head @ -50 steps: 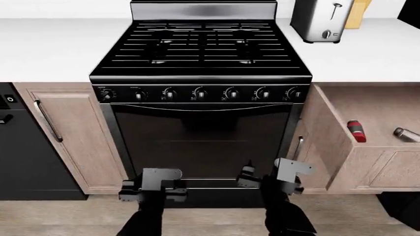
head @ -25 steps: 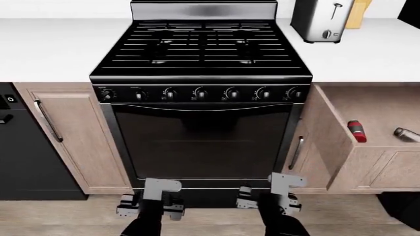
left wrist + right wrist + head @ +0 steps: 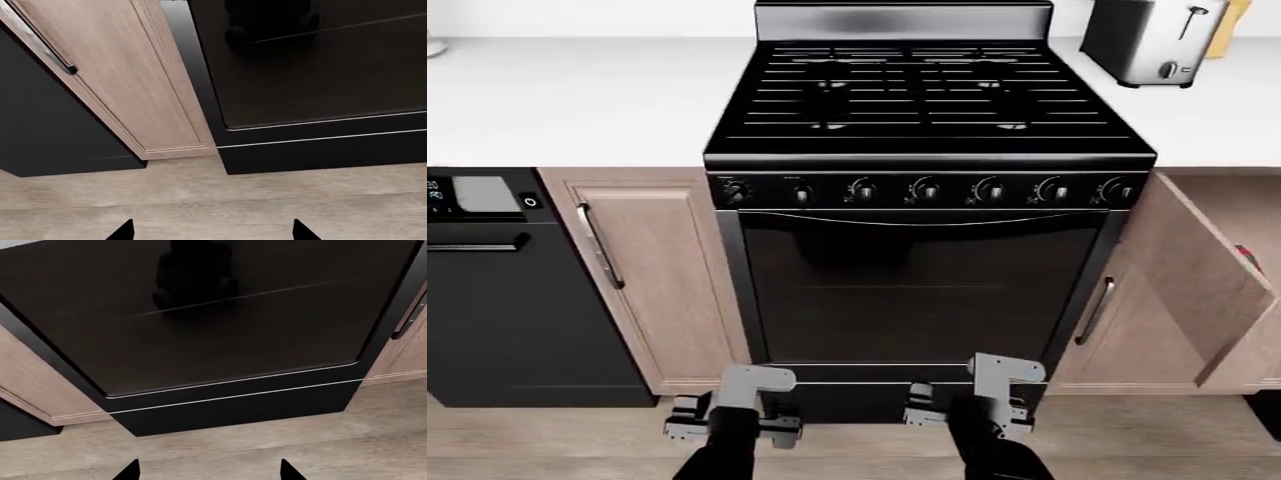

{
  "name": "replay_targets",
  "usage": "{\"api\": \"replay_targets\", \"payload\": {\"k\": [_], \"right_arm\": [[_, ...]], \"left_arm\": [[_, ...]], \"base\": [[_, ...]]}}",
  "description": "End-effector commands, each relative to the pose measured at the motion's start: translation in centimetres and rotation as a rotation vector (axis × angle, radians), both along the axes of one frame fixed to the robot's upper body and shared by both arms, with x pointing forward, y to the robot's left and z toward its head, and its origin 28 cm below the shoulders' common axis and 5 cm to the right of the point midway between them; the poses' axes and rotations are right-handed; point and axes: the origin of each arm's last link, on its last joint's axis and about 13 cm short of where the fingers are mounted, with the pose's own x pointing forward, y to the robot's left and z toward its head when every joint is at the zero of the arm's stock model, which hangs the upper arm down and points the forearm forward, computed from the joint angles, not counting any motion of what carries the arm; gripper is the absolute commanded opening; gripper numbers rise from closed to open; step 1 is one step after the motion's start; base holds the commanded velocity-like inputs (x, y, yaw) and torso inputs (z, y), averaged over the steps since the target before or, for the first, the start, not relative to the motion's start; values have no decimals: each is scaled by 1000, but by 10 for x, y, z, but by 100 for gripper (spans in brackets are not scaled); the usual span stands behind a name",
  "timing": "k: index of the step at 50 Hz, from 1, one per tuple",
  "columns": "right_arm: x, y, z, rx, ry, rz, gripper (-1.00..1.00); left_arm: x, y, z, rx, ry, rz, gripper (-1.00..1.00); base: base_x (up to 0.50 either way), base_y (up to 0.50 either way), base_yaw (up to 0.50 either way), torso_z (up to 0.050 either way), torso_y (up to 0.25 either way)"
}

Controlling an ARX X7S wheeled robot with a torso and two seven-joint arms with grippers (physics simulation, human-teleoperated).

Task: Pick and place the shaker into the drawer. Then close the cabinet.

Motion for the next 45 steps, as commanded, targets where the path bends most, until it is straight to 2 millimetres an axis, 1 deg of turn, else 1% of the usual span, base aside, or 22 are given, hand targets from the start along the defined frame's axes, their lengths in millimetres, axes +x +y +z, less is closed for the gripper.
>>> {"api": "replay_targets", "payload": {"k": [1, 7, 17, 45], "right_arm": [[0, 0, 0, 3, 2, 4, 100], [0, 0, 0, 7, 2, 7, 100], [1, 2, 1, -9, -12, 26, 100], [0, 1, 0, 4, -10, 34, 100]], "left_arm": [[3, 0, 3, 3, -8, -22, 100], [4, 0, 4, 4, -9, -14, 100], [0, -1, 0, 30, -27, -28, 100], [-1, -2, -1, 28, -39, -43, 100]], "base": [[1, 500, 0, 0, 0], [1, 500, 0, 0, 0], [0, 500, 0, 0, 0], [0, 500, 0, 0, 0]]}}
